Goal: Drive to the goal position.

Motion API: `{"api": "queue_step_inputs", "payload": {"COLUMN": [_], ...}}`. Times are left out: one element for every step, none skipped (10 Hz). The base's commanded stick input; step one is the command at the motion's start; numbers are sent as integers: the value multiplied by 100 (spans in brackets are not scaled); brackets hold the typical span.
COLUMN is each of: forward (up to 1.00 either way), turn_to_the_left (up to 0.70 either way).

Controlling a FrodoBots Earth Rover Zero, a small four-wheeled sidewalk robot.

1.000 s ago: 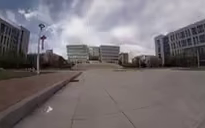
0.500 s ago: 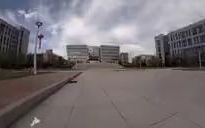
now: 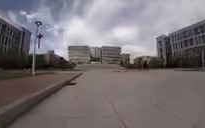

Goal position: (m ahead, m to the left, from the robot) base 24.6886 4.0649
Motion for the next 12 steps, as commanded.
{"api": "queue_step_inputs", "payload": {"forward": [70, 70, 70, 70, 70, 70, 70, 70, 70, 70, 70, 70], "turn_to_the_left": [0, 0, 0, 0, 0, 0, 0, 0, 0, 0, 0, 0]}}
